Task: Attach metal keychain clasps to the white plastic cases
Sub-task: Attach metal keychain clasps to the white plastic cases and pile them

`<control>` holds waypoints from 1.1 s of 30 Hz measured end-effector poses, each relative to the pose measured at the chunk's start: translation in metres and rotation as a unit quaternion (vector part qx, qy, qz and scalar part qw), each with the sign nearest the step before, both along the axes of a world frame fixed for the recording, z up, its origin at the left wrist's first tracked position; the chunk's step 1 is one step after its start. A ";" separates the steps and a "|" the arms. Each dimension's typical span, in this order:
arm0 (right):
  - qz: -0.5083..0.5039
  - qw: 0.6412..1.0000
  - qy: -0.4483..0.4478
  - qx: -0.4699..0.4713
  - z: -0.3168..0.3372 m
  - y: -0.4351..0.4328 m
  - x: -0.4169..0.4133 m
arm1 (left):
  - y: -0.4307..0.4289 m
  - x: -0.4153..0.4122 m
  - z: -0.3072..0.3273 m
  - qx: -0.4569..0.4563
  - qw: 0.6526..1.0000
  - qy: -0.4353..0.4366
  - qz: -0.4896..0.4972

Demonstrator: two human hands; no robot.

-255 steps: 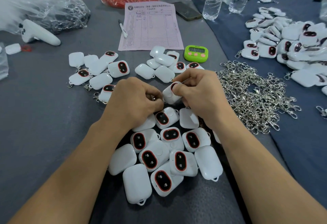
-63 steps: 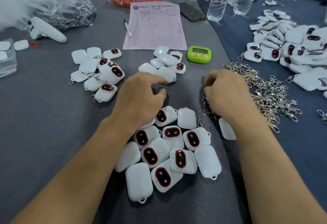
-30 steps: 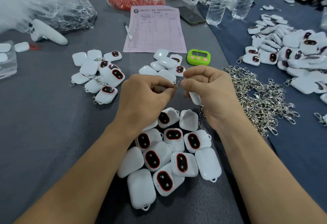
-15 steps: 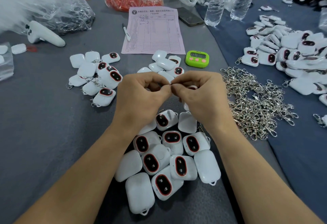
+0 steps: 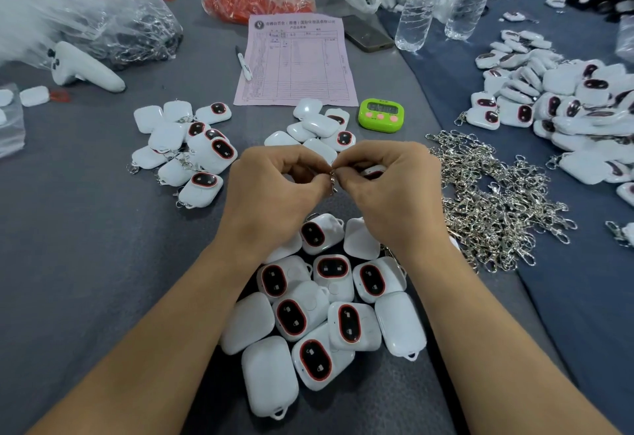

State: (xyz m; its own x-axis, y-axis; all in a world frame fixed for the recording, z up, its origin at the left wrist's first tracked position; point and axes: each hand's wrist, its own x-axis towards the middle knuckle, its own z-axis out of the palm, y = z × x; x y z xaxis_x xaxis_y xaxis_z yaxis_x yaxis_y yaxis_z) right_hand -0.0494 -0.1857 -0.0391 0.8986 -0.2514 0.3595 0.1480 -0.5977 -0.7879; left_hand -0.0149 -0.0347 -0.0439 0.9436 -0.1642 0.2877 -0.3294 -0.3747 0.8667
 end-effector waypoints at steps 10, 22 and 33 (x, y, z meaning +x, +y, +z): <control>0.003 1.000 -0.003 0.001 0.000 0.001 -0.001 | 0.003 0.002 0.000 0.003 0.999 0.044 -0.023; 0.035 0.998 -0.007 0.048 -0.005 0.001 0.004 | 0.001 0.002 -0.003 -0.047 0.997 0.040 -0.036; 0.055 0.905 0.182 0.381 -0.007 -0.016 0.013 | 0.018 0.017 -0.009 0.275 0.958 -0.074 0.024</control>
State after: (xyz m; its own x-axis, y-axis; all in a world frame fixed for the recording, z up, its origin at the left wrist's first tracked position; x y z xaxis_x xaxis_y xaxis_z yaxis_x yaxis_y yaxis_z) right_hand -0.0360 -0.2014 -0.0457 0.9572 -0.2033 -0.2059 -0.1793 0.1417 -0.9735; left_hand 0.0026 -0.0171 -0.0524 0.9094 -0.2867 0.3014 -0.4045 -0.7787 0.4796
